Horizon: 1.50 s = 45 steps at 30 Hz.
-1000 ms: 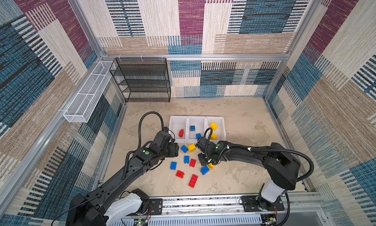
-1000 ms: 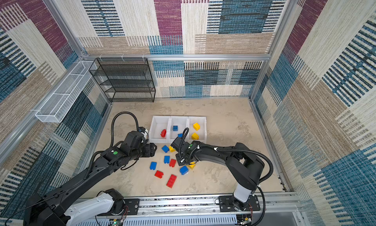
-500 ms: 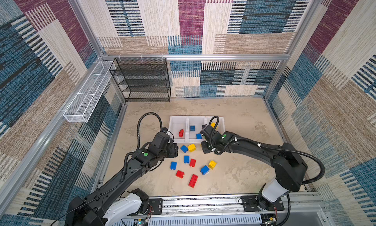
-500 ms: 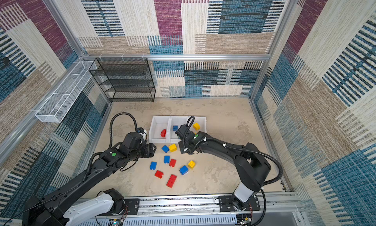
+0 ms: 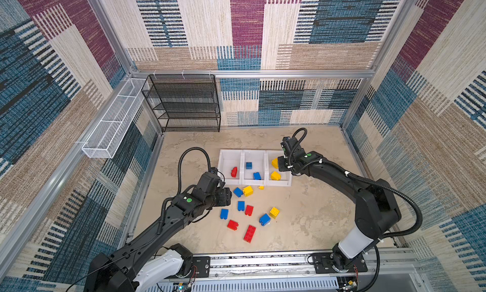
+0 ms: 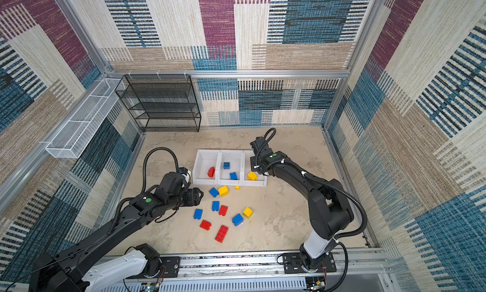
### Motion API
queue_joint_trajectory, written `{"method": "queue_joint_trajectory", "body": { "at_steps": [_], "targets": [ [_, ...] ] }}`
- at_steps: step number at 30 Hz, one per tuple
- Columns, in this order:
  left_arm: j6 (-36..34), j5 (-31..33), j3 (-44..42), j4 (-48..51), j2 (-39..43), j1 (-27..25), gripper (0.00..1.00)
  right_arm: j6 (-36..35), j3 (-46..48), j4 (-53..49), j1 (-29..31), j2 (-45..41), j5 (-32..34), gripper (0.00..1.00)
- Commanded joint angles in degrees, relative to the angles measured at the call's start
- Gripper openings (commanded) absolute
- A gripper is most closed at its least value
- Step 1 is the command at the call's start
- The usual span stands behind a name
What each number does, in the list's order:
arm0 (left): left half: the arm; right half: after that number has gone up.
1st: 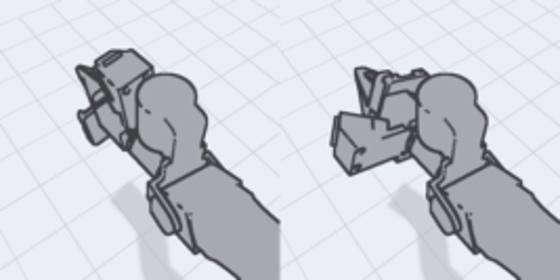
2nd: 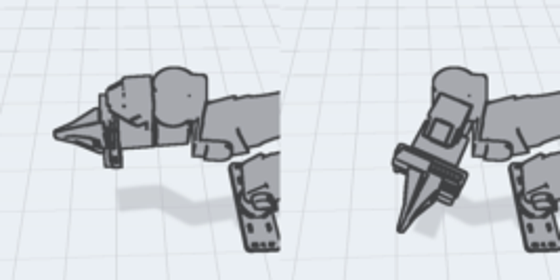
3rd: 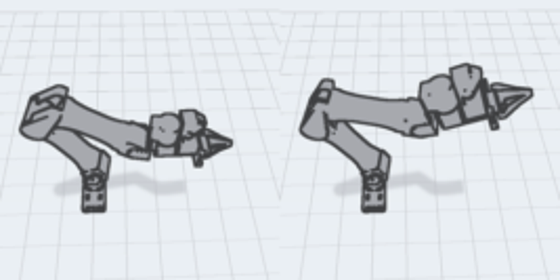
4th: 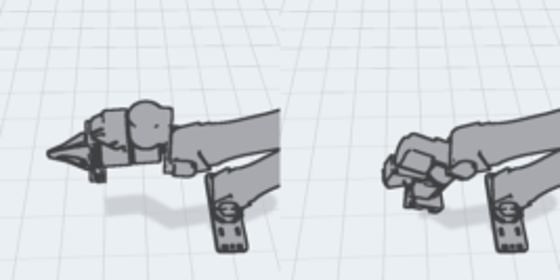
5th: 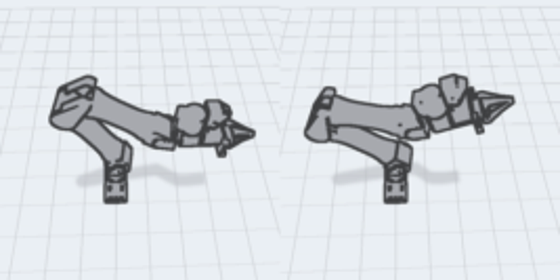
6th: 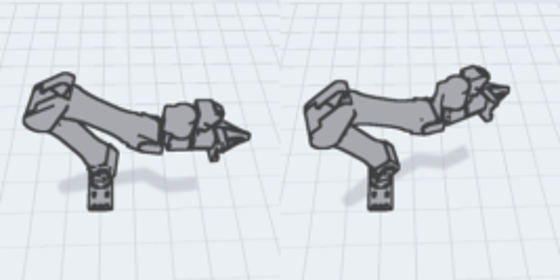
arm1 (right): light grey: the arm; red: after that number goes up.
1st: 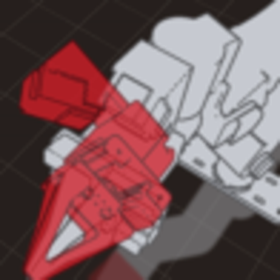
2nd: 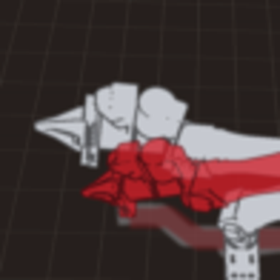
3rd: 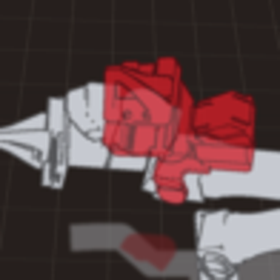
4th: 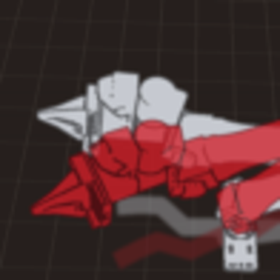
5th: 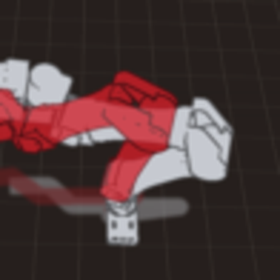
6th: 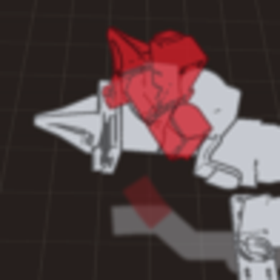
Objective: Sort the legos into containers by color
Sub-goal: 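Carry the yellow brick with the right gripper into the farthest compartment, release, then grasp a blue brick with the left gripper while the right gripper withdraws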
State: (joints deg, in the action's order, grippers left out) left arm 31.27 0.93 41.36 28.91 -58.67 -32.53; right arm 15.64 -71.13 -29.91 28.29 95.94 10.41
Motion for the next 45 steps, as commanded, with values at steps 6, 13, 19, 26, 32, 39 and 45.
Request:
{"method": "queue_joint_trajectory", "body": {
  "at_steps": [6, 13, 19, 26, 32, 39, 45],
  "targets": [
    [1.8, -2.3, -1.0, -0.3, 0.2, 0.0, 0.72, -0.1, 0.1, 3.2, -0.7, 1.0, -0.4, 0.43],
    [1.9, -2.5, -1.3, -0.1, 0.0, 0.0, 0.72, 0.2, 0.4, 2.8, -0.9, -0.9, -0.5, 0.56],
    [3.1, -2.9, -2.5, 1.0, 0.3, 0.0, 0.72, 2.0, 3.4, 3.2, -1.0, -5.3, -1.8, 0.58],
    [5.0, -0.6, -4.7, 4.1, 1.0, -0.2, 0.72, 4.5, 9.7, 3.4, -0.9, -11.8, -4.1, 0.58],
    [5.6, -0.7, -7.1, 3.0, -1.7, -0.4, 0.72, 5.9, 14.4, 2.9, -1.0, -16.2, -5.9, 0.59],
    [5.1, -1.9, -8.2, 0.3, -6.2, -1.5, 0.7, 8.1, 18.2, 2.5, -1.0, -21.5, -5.9, 0.58],
    [2.6, -2.2, -6.7, -0.9, -12.0, -2.8, 0.63, 8.3, 19.2, 1.5, -0.9, -23.2, -5.8, 0.58]
  ]
}}
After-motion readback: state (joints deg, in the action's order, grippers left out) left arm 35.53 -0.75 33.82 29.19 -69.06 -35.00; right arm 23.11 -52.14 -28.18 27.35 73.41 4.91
